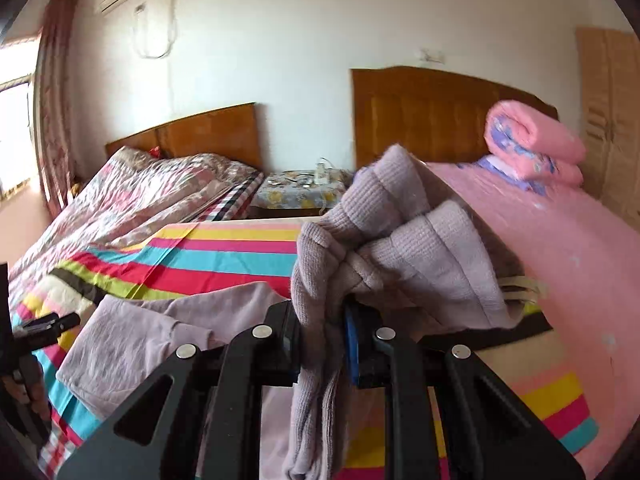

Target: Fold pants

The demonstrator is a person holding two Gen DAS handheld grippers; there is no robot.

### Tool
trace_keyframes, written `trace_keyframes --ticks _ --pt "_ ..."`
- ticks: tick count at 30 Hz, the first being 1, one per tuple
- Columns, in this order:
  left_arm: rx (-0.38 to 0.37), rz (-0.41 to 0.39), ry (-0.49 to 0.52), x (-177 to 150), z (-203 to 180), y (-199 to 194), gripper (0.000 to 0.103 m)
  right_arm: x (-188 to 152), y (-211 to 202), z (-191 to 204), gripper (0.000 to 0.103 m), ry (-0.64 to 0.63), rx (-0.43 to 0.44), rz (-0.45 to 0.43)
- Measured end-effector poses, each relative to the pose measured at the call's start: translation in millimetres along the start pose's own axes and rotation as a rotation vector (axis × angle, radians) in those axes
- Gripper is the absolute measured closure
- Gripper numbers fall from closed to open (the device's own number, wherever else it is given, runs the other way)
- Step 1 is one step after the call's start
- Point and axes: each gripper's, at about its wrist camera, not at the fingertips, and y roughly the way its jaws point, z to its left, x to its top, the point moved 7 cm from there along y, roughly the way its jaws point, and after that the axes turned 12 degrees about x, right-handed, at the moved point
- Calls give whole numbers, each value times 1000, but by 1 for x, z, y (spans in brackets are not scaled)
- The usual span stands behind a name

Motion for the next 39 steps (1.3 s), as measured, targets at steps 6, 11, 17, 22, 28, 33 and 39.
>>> trace_keyframes --ticks 6,11,17,22,28,33,39 --pt "23 61 -136 -21 75 -8 2 -93 80 206 84 -614 314 287" --pt "-56 119 -169 -49 88 -15 2 -131 84 233 83 -714 320 289" --pt "-288 152 -241 -46 64 -22 2 -128 70 228 74 -657 413 306" --pt "-311 199 -224 -53 46 -16 2 -108 54 221 49 -386 699 345" --pt "-303 204 -216 -54 41 -11 2 -88 75 209 67 -291 659 405" --pt "-284 190 -237 -51 51 -11 2 -104 81 215 91 -357 637 406" --pt "-270 159 -259 -44 62 -17 2 -80 55 221 93 -443 630 322"
